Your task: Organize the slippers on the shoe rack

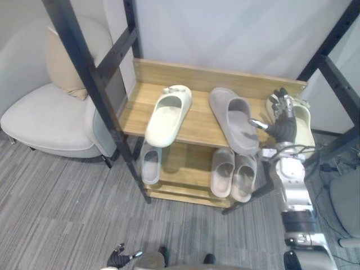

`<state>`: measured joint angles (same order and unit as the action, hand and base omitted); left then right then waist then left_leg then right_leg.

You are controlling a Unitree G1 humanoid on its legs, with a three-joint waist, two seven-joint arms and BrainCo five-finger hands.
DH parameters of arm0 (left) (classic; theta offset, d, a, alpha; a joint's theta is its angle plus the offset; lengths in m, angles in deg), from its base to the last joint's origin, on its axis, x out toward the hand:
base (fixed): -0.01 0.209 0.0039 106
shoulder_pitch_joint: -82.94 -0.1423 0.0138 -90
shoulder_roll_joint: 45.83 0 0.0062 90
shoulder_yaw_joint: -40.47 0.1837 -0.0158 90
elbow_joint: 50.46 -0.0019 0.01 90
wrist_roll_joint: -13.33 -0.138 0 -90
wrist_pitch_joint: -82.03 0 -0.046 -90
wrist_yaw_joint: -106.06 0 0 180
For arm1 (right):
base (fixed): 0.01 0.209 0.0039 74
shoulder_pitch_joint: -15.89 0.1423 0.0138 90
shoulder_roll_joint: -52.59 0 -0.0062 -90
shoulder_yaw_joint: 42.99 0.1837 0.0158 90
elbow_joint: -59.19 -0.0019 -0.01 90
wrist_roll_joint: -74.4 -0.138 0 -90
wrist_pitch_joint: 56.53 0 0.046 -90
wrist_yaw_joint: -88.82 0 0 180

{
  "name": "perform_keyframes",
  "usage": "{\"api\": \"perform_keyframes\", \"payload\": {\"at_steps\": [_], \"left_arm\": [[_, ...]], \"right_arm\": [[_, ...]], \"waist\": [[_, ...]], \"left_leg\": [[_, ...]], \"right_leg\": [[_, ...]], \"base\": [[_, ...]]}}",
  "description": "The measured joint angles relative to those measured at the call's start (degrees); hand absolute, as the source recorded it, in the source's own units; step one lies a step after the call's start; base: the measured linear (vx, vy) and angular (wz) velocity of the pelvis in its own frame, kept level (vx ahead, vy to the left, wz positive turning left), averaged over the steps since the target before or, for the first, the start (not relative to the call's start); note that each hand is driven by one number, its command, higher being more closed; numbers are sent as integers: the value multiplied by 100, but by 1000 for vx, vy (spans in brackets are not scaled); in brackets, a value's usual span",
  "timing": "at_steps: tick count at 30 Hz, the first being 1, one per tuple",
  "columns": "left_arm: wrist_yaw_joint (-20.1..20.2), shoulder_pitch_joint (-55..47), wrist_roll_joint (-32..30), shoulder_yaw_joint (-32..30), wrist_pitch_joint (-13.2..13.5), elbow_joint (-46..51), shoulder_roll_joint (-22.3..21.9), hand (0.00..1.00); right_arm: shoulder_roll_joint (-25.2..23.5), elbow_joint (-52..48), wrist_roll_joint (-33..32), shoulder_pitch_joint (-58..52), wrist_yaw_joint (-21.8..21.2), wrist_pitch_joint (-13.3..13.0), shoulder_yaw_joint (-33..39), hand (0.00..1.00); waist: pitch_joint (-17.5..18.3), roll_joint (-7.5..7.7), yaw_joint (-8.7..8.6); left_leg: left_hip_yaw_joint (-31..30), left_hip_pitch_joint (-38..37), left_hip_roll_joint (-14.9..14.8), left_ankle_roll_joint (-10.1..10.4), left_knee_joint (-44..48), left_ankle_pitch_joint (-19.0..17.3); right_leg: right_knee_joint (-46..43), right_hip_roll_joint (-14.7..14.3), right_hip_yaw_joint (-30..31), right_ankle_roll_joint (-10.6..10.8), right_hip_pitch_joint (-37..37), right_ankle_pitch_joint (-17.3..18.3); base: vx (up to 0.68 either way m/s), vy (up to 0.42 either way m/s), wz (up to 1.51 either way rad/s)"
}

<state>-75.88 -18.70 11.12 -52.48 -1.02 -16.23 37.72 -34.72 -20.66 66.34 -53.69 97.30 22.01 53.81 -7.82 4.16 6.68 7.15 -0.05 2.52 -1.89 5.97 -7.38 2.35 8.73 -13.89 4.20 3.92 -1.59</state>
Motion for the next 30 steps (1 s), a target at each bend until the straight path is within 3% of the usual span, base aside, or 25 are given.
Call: {"api": "perform_keyframes", "payload": {"at_steps": [18, 30], "left_arm": [[-8, -30, 19, 1, 21, 39, 12, 0], [-9, -44, 151, -2, 104, 92, 46, 0]], "right_arm": [[776, 713, -33, 865, -6, 109, -69, 0], [1135, 1219, 230, 1431, -189, 193, -761, 0]], "waist": [[-146, 31, 23], [-315, 95, 74]], "left_leg": [[-1, -134, 10, -25, -417, 234], [-6, -205, 11, -25, -593, 354]], "right_leg": [[7, -20, -121, -131, -74, -107], [5, -34, -142, -138, -83, -118]], "base": [[0, 0, 0], [-11, -3, 0]]}}
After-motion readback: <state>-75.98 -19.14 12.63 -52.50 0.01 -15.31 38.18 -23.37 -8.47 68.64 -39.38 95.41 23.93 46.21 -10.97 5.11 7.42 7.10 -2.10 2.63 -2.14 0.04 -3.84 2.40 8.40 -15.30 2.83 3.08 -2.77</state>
